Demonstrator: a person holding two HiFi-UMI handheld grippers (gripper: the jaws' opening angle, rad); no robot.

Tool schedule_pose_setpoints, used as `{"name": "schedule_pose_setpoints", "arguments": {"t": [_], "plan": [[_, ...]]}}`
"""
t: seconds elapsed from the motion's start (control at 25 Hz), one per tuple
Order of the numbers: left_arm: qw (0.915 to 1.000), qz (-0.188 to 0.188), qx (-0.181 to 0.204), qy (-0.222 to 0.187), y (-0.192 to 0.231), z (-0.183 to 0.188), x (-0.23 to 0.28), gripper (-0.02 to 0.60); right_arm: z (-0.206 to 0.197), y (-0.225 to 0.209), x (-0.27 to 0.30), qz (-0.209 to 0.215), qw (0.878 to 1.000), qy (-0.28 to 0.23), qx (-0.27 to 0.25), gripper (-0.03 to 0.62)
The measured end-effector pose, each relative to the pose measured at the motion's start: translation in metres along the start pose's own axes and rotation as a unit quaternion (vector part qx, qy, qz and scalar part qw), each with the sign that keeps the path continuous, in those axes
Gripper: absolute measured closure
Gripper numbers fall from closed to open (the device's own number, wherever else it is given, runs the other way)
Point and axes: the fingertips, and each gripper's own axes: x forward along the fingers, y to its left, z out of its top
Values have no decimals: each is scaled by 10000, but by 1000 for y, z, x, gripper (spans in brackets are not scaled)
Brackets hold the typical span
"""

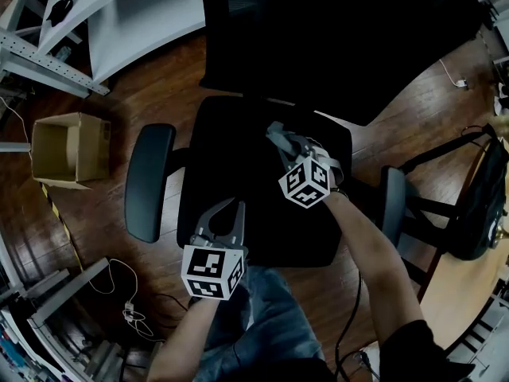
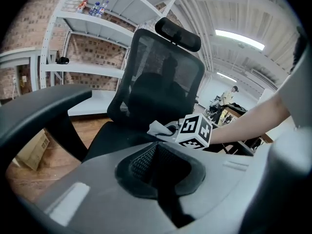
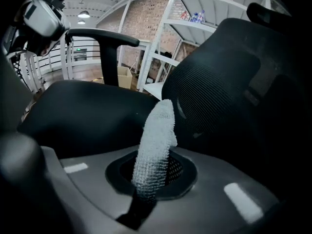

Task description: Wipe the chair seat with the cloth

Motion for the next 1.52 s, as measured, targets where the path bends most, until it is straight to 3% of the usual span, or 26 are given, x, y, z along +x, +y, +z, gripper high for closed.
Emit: {"name": "schedule_pose_setpoints", "arguments": {"t": [0.28,0.56,1.12,1.52], "plan": [[9996,171,-169,133,16,9,27,583,-17,-53,40,-8,9997,260,35,582],[9989,302,-282,225,22,9,50,583,-40,-60,61,168,9993,345,-23,582],[9991,107,-196,370,3,-6,42,583,-30,-18,33,448,9988,182,-90,582],[9994,-136,5,319,-19,-36,0,583,-36,62,-14,502,9986,143,57,582]]}}
